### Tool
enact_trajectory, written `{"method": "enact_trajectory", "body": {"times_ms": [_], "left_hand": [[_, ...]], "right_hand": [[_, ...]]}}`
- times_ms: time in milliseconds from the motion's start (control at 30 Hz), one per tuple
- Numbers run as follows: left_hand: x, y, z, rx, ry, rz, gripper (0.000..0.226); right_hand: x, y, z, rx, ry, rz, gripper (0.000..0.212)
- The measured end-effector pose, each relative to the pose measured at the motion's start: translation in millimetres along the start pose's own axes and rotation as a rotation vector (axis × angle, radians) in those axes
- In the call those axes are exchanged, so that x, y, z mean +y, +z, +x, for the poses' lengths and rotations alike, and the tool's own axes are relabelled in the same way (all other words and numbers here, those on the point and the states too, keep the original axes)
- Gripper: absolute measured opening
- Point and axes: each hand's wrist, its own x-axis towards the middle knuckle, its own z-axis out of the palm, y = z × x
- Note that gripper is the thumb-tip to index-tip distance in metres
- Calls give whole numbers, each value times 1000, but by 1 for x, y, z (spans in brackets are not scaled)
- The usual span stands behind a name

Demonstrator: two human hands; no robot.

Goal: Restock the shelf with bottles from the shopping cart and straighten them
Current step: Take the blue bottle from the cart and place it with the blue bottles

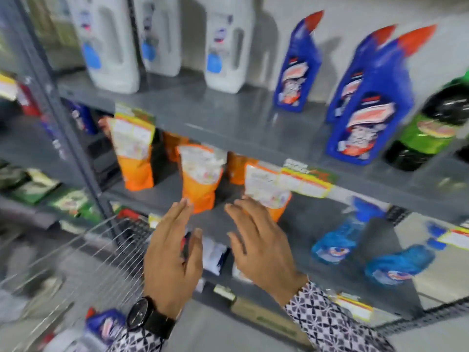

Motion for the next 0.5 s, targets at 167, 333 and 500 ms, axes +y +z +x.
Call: {"method": "enact_trajectory", "body": {"times_ms": [167,333,500], "left_hand": [[-127,-52,-71,-131,-468,196,51],[-269,-90,-128,-177,-848,263,52],[-385,-80,-180,-166,-1410,36,40]], "right_hand": [[-80,140,1,-514,-139,35,74],[-148,281,2,-949,-218,81,84],[-189,420,-17,-1414,-40,259,73]]}}
